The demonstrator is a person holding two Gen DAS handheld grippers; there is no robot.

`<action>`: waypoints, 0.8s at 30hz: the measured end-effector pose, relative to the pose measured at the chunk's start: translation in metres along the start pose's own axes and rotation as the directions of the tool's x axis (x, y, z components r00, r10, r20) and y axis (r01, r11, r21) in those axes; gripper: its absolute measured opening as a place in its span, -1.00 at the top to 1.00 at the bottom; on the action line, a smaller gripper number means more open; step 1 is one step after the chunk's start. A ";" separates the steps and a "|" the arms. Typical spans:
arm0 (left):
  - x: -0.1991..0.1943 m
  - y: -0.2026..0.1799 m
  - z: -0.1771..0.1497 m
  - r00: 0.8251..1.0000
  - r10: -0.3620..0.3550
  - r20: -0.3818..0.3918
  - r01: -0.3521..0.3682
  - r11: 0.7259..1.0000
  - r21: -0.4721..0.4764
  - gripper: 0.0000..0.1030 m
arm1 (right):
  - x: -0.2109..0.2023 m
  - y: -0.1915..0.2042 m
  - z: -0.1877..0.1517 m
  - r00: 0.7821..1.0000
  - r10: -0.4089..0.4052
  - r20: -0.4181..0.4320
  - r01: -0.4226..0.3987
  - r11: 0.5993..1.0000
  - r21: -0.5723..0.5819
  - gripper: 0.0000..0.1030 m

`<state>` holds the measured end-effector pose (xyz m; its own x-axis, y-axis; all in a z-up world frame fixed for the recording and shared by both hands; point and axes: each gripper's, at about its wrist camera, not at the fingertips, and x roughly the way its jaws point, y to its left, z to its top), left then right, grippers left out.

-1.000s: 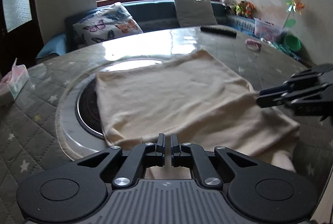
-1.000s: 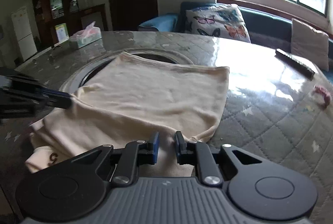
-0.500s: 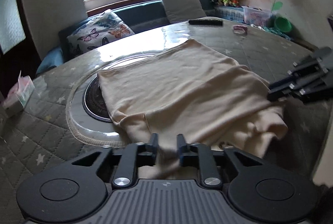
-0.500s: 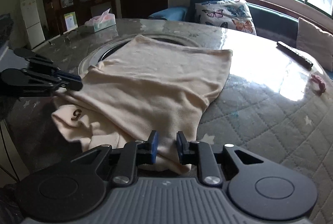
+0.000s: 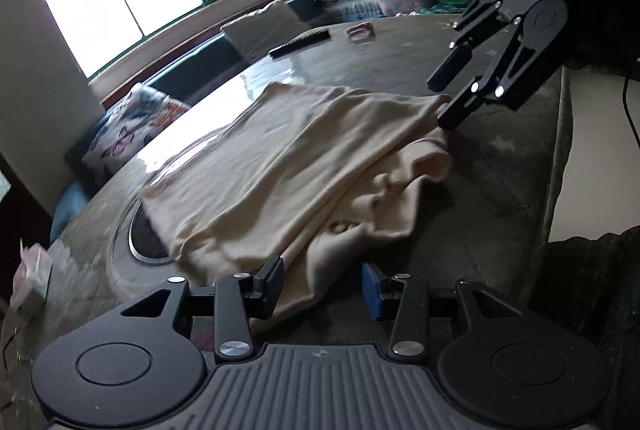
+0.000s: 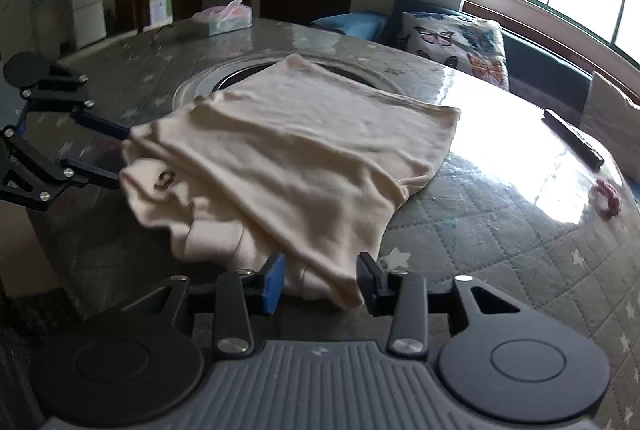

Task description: Fold clothes

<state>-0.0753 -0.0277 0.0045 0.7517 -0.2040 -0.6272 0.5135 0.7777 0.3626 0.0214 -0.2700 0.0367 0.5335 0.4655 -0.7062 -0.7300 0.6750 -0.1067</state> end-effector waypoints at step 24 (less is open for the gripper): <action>0.033 0.068 0.031 0.998 -0.052 0.046 0.063 0.956 -0.286 0.74 | 0.029 0.016 0.020 0.995 0.092 0.049 -0.086 0.989 -0.117 0.59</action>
<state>-0.0029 0.0006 0.0299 0.7422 -0.2714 -0.6127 0.4204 0.9006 0.1102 0.0336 -0.2341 0.0283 0.4840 0.5530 -0.6782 -0.8182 0.5608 -0.1267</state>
